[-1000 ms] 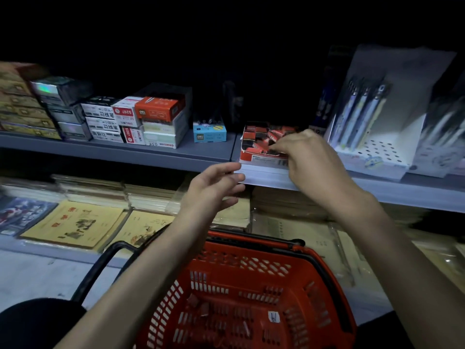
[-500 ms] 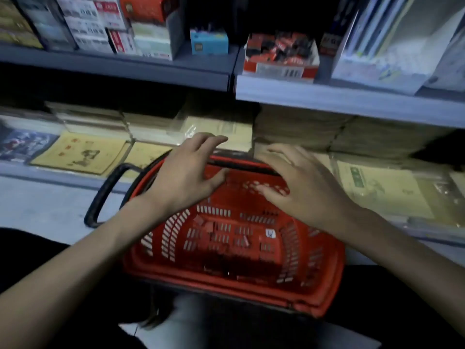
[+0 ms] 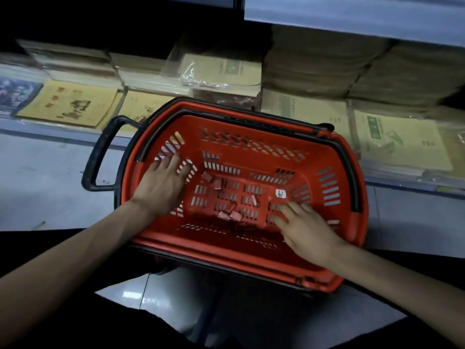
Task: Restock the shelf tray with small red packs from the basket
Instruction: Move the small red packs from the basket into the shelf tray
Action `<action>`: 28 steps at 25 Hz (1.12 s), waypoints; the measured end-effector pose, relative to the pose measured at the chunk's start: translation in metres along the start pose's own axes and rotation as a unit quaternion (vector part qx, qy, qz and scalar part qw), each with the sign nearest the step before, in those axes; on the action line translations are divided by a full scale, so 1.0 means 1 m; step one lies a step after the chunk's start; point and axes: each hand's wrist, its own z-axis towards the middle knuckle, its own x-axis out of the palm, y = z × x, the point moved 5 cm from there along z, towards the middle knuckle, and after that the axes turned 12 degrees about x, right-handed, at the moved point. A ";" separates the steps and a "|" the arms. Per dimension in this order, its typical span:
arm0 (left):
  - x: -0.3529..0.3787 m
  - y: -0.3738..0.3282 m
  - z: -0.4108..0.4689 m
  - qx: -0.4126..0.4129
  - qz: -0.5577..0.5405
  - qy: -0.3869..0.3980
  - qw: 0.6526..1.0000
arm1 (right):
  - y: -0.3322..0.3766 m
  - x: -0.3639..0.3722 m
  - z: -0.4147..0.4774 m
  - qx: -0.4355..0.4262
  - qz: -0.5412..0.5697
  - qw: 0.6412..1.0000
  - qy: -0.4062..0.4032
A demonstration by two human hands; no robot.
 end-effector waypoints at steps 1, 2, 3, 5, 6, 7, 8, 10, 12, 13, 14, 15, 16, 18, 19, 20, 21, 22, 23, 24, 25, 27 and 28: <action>0.005 -0.007 -0.006 -0.007 0.014 0.006 1.000 | 0.008 0.009 -0.008 -0.009 -0.002 1.000 0.019; 0.010 -0.014 -0.012 -0.010 0.023 0.007 1.000 | 0.013 0.018 -0.014 -0.013 -0.004 0.999 0.040; 0.018 -0.020 -0.018 -0.009 0.029 0.019 0.999 | 0.018 0.027 -0.017 -0.015 -0.010 0.998 0.062; 0.035 -0.032 -0.026 0.011 0.039 0.064 0.997 | 0.029 0.043 -0.014 -0.021 -0.032 0.994 0.105; 0.043 -0.036 -0.028 0.023 0.047 0.078 0.996 | 0.036 0.052 -0.006 -0.021 -0.040 0.991 0.130; 0.048 -0.039 -0.029 0.030 0.048 0.084 0.995 | 0.041 0.060 0.006 -0.013 -0.043 0.987 0.157; 0.050 -0.041 -0.029 0.031 0.045 0.090 0.994 | 0.046 0.067 0.022 0.002 -0.036 0.984 0.174; 0.054 -0.044 -0.033 0.030 0.036 0.099 0.994 | 0.054 0.085 0.060 0.039 -0.027 0.978 0.203; 0.058 -0.046 -0.035 0.033 0.034 0.109 0.993 | 0.063 0.105 0.097 0.054 -0.035 0.971 0.230; 0.059 -0.047 -0.035 0.035 0.032 0.111 0.993 | 0.069 0.114 0.111 0.045 -0.052 0.967 0.246; 0.060 -0.047 -0.034 0.036 0.031 0.112 0.993 | 0.076 0.123 0.120 0.024 -0.077 0.962 0.262; 0.061 -0.047 -0.032 0.038 0.030 0.113 0.992 | 0.083 0.131 0.124 -0.001 -0.101 0.957 0.272; 0.063 -0.047 -0.030 0.039 0.030 0.113 0.992 | 0.090 0.138 0.124 -0.027 -0.121 0.955 0.271; 0.065 -0.045 -0.026 0.039 0.032 0.115 0.992 | 0.101 0.142 0.120 -0.070 -0.151 0.955 0.244; 0.066 -0.044 -0.025 0.039 0.032 0.116 0.992 | 0.107 0.144 0.116 -0.096 -0.166 0.954 0.229; 0.067 -0.042 -0.023 0.038 0.031 0.116 0.992 | 0.114 0.149 0.112 -0.126 -0.181 0.950 0.222; 0.068 -0.041 -0.021 0.038 0.028 0.114 0.992 | 0.121 0.153 0.110 -0.151 -0.190 0.944 0.221; 0.068 -0.041 -0.020 0.038 0.024 0.114 0.992 | 0.126 0.156 0.109 -0.166 -0.188 0.943 0.220; 0.069 -0.041 -0.019 0.039 0.021 0.113 0.993 | 0.129 0.156 0.110 -0.174 -0.181 0.945 0.209; 0.069 -0.041 -0.019 0.039 0.019 0.115 0.992 | 0.131 0.153 0.113 -0.183 -0.173 0.949 0.189; 0.070 -0.042 -0.019 0.038 0.015 0.119 0.992 | 0.133 0.149 0.115 -0.198 -0.171 0.950 0.170; 0.072 -0.044 -0.021 0.038 0.011 0.128 0.991 | 0.133 0.145 0.114 -0.220 -0.167 0.948 0.159; 0.072 -0.044 -0.022 0.037 0.012 0.130 0.991 | 0.132 0.145 0.113 -0.221 -0.167 0.947 0.164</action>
